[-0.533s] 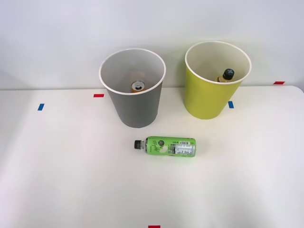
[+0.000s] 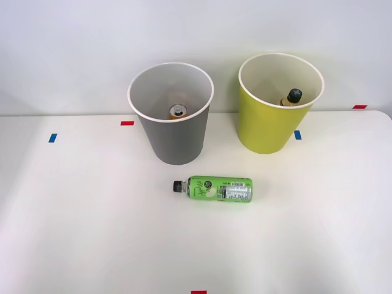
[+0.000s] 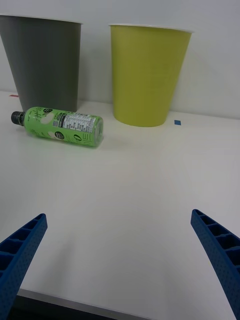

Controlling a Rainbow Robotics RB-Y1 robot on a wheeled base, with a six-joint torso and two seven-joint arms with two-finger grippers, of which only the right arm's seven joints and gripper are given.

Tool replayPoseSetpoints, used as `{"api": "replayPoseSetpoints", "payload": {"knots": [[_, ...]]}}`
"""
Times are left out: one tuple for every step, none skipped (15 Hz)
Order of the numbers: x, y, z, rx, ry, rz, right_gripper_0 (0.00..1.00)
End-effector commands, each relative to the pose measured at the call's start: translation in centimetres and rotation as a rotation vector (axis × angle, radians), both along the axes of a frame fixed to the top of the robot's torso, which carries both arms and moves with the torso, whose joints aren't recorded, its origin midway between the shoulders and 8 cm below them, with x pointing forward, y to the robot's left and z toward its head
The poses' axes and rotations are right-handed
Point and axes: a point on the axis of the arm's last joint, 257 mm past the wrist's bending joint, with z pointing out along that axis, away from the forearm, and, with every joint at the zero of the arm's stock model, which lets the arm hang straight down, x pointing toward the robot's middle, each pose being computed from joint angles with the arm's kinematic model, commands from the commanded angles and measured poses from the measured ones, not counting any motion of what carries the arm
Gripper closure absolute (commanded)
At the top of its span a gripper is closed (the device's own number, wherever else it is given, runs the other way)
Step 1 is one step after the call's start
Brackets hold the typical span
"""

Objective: Put cans in the gray bin, plastic bottles in the light green bin

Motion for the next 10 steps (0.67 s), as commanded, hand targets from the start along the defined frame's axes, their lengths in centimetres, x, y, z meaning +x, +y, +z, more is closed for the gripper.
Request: {"api": "replayPoseSetpoints", "payload": {"knots": [[0.00,0.00,0.00,0.000,0.000,0.000,0.00],[0.00,0.00,0.00,0.000,0.000,0.000,0.00],[0.00,0.00,0.00,0.000,0.000,0.000,0.00],[0.00,0.00,0.00,0.000,0.000,0.000,0.00],[0.00,0.00,0.00,0.000,0.000,0.000,0.00],[0.00,0.00,0.00,0.000,0.000,0.000,0.00],[0.00,0.00,0.00,0.000,0.000,0.000,0.00],[0.00,0.00,0.00,0.000,0.000,0.000,0.00],[0.00,0.00,0.00,0.000,0.000,0.000,0.00],[0.00,0.00,0.00,0.000,0.000,0.000,0.00]]}}
